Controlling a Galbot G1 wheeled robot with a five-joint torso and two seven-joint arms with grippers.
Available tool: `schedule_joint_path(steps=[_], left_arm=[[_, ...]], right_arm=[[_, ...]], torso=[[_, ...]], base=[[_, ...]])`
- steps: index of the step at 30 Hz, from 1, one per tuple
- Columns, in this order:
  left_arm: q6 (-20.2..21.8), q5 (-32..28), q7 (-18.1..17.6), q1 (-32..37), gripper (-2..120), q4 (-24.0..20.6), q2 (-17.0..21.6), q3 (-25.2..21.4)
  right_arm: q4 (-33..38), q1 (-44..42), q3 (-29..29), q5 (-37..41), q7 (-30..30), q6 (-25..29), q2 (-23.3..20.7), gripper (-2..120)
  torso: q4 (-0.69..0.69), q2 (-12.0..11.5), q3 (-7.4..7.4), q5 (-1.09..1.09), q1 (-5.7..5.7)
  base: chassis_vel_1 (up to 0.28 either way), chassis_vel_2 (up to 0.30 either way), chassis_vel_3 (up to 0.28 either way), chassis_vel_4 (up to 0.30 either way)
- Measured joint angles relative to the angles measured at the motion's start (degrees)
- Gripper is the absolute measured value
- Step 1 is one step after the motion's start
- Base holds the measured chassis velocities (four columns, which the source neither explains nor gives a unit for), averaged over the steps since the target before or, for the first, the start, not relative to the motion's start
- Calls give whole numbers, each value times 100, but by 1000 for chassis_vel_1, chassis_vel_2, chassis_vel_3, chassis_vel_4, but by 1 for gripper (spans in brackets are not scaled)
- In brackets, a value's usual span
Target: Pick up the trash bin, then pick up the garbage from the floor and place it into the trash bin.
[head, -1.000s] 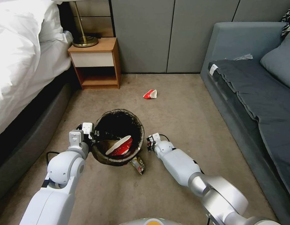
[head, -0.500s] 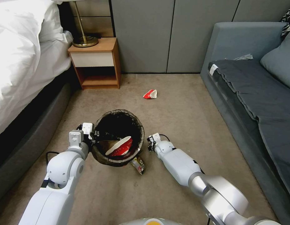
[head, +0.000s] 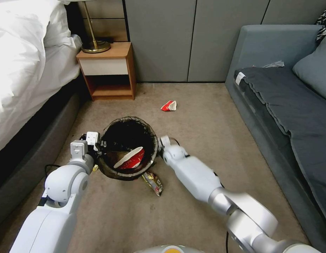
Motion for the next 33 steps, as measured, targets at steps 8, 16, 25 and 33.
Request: schedule_joint_path(steps=[8,16,25,33], left_arm=[[3,41,40,-87,0,20,-18,2],[7,79,79,-79,0,35,-65,3],[9,132,101,-63,0,87,-122,23],[9,174,102,-73,0,133,-161,41]], right_arm=[[2408,277,192,1350,961,-716,-1063,0],[3878,198,587,1721,1336,-941,-2402,0],[5603,-111,1356,3141,1688,-879,-3514,0],[7070,55,1233,5246,2512,-811,-3514,0]], torso=[[-3,0,0,2,0],[-2,0,0,4,0],[-4,0,0,0,0],[-2,0,0,0,0]], base=[[0,0,0,0],[0,0,0,0],[0,0,0,0],[0,0,0,0]])
